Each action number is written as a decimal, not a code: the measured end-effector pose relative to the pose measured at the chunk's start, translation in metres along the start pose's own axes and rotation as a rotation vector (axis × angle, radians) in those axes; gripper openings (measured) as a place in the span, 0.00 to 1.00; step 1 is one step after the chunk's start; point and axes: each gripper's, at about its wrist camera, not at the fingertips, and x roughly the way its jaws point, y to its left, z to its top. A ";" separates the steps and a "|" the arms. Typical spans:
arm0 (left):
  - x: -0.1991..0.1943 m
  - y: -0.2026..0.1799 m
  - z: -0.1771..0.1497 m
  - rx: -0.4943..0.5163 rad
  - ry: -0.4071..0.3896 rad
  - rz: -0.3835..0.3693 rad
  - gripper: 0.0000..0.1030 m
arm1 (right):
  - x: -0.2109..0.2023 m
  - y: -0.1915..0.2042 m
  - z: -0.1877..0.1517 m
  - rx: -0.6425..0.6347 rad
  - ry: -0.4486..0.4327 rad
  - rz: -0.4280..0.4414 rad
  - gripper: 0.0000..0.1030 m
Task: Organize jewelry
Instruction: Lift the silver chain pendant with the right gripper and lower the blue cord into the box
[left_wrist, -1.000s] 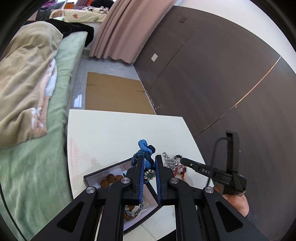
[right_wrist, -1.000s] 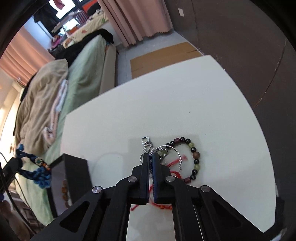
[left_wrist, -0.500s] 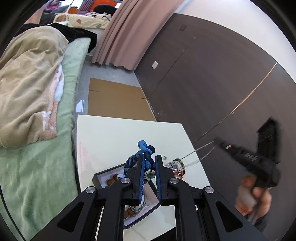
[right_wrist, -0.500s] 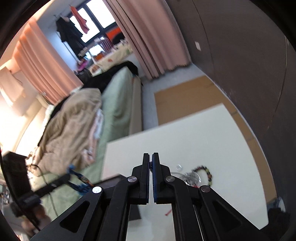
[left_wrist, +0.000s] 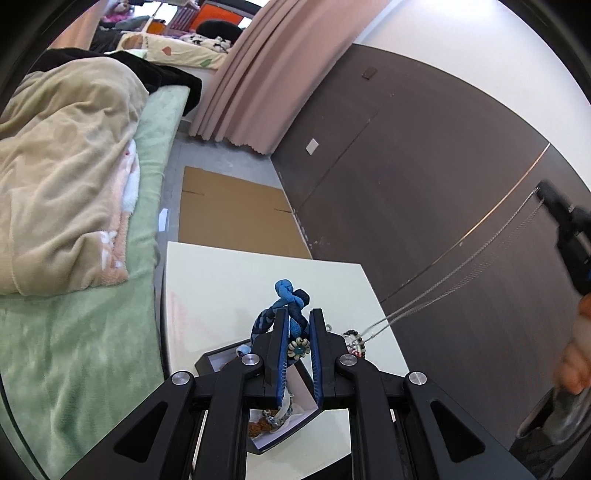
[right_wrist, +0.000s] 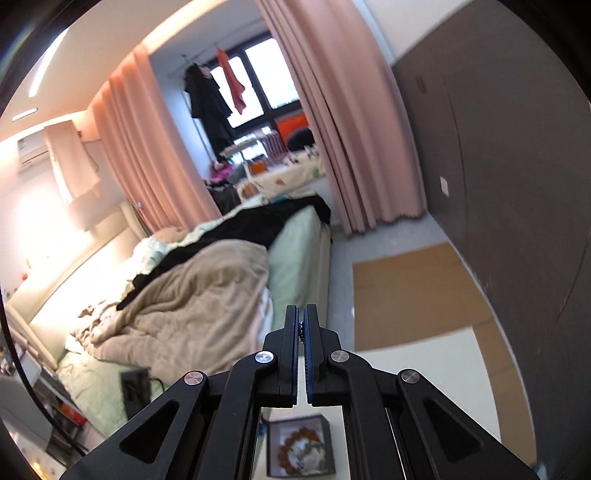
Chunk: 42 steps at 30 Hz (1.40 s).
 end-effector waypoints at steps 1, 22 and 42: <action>-0.002 0.001 0.001 -0.003 -0.004 0.000 0.11 | -0.003 0.007 0.005 -0.012 -0.012 0.005 0.04; -0.038 0.026 0.002 -0.051 -0.067 0.017 0.11 | 0.012 0.101 0.019 -0.097 -0.013 0.137 0.04; -0.047 0.046 -0.001 -0.084 -0.068 0.042 0.11 | 0.087 0.090 -0.056 -0.044 0.187 0.152 0.04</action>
